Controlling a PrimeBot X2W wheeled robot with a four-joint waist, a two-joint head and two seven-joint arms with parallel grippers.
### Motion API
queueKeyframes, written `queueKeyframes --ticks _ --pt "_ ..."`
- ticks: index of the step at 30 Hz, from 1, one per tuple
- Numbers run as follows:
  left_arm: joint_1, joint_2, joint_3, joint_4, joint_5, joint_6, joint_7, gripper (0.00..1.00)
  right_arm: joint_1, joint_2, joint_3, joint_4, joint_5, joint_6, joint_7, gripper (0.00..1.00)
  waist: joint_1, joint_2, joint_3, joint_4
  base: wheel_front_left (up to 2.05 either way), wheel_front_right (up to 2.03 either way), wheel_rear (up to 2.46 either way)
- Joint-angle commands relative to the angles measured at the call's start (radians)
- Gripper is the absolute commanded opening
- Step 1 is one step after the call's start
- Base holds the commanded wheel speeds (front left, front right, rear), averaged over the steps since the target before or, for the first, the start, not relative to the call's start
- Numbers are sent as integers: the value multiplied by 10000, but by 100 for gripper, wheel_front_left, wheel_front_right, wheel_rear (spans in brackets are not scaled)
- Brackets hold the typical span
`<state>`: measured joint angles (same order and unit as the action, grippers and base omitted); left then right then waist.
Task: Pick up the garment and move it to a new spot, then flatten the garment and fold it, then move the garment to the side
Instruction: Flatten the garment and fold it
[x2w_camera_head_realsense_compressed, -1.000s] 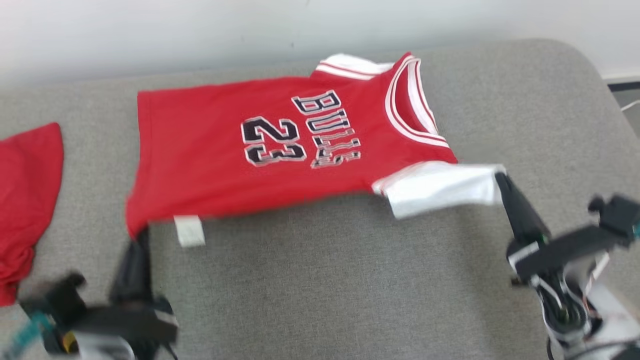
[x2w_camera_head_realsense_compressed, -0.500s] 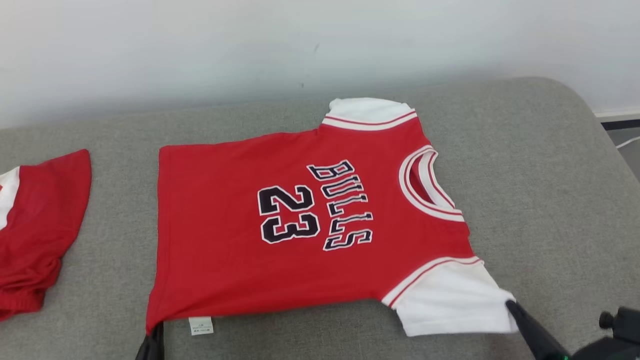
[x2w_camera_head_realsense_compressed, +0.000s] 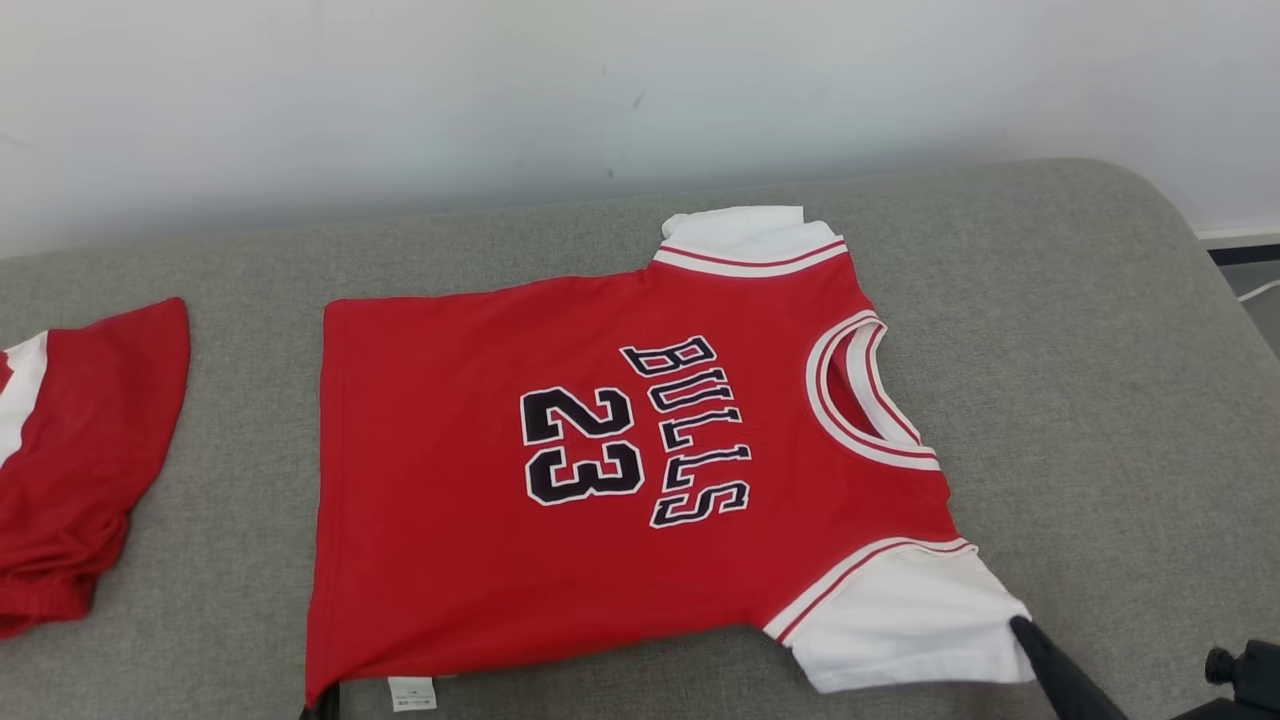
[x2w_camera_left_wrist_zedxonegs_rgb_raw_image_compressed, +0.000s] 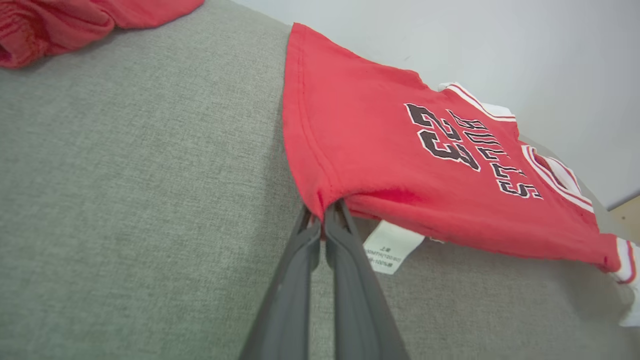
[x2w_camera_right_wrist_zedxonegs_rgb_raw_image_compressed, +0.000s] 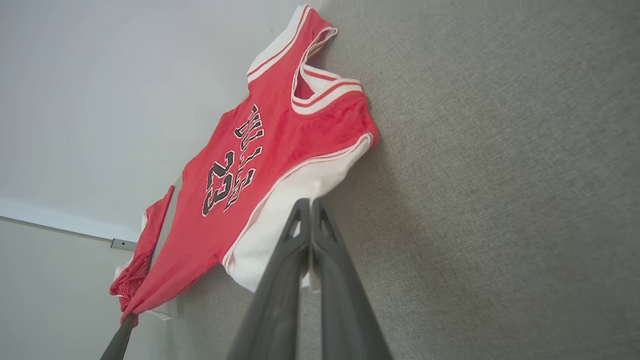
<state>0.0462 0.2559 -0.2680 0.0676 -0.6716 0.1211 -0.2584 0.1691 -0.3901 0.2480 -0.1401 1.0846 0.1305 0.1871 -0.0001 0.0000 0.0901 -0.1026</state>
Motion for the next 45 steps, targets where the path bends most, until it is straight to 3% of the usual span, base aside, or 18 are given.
queueKeyframes --ticks 1,9,18,26,41,42,43,44,45 --pt "-225 231 -80 82 331 59 52 0 -138 282 -275 -148 -217 4 139 0 1 0 22 21 0 0 0" --pt "-1113 529 -313 116 668 -20 502 0 -1021 1599 -1250 -326 -746 4 1038 0 1 0 207 15 0 0 0" --pt "-2372 696 -447 445 796 -169 1042 0 -2709 2252 -1742 494 -1394 4 1547 0 1 0 636 -68 0 0 0" --pt "-3419 794 -406 1137 790 -283 1204 0 -4668 2520 -1624 2228 -1784 4 1454 0 1 0 1106 -180 0 0 0" --pt "-4734 765 -650 2503 950 -471 1300 0 -7247 2229 -707 5617 -2109 4 113 0 1 0 1619 -18 0 0 0" --pt "-4795 760 -641 2555 983 -441 1225 50 -7326 2206 -616 5714 -2084 4 5 20 1 0 1620 -18 0 0 0" --pt "-4836 742 -635 2602 1004 -426 1149 100 -7392 2170 -496 5777 -2051 4 -122 47 1 0 1615 -19 0 0 0" --pt "-4847 697 -621 2642 978 -430 1079 100 -7425 2137 -393 5862 -1998 4 -231 100 1 0 1605 -19 0 0 0" --pt "-4842 681 -625 2698 963 -433 1031 100 -7436 2099 -304 5945 -1955 4 -336 100 1 0 1589 -18 0 0 0"
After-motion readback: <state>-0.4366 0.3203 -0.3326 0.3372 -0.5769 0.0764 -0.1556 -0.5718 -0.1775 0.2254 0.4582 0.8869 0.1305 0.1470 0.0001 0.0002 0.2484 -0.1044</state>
